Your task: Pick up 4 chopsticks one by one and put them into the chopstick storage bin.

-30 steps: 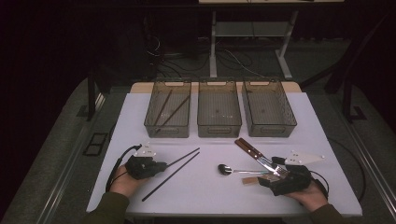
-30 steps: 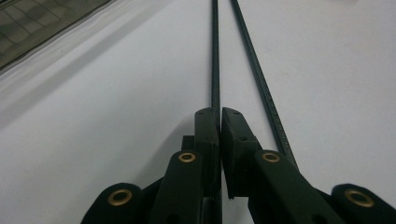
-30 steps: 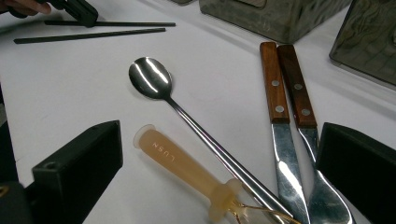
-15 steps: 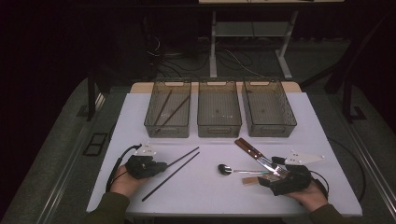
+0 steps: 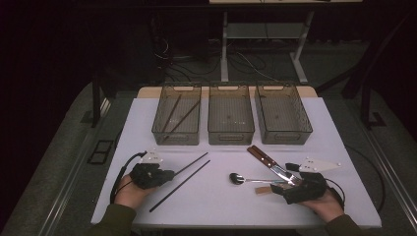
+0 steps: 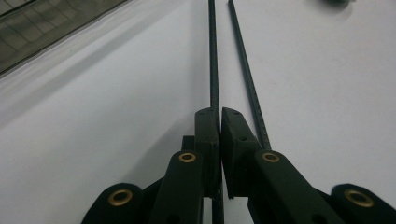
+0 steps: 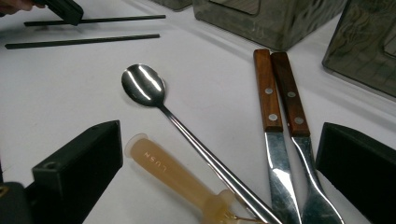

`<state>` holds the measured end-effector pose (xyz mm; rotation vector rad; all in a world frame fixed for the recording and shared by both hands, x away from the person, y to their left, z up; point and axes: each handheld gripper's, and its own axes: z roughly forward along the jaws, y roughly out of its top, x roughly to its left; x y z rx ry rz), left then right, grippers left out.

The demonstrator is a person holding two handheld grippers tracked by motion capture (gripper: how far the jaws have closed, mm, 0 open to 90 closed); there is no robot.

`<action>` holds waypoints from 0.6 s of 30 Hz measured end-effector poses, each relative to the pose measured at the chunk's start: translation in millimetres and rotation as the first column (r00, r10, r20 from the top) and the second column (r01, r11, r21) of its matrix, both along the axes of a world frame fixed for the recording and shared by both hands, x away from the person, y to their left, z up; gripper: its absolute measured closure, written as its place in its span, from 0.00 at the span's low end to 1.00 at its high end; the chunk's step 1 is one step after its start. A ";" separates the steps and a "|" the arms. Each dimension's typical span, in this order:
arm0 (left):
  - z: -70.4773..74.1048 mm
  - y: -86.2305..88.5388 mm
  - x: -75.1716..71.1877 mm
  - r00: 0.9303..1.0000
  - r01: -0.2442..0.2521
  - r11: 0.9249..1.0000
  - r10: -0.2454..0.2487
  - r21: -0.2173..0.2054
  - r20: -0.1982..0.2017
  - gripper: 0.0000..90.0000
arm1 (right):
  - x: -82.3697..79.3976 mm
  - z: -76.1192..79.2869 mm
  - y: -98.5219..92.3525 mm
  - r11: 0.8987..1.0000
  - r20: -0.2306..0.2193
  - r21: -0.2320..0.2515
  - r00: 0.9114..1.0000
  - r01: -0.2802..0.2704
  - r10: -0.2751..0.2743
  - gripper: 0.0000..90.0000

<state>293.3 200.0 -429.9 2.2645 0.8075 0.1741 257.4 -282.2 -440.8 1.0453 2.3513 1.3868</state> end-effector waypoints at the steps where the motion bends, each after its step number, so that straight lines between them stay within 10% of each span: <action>1: 0.9 0.3 -0.6 1.000 -0.002 1.000 0.002 -0.005 -0.001 0.95 | 0.6 0.0 -0.5 1.000 0.000 -0.001 1.000 0.001 -0.001 0.01; 18: 19.6 -4.6 -3.6 1.000 -0.004 0.999 0.005 -0.045 0.018 0.95 | -1.6 0.5 -2.0 1.000 -0.005 0.006 1.000 0.005 -0.005 0.01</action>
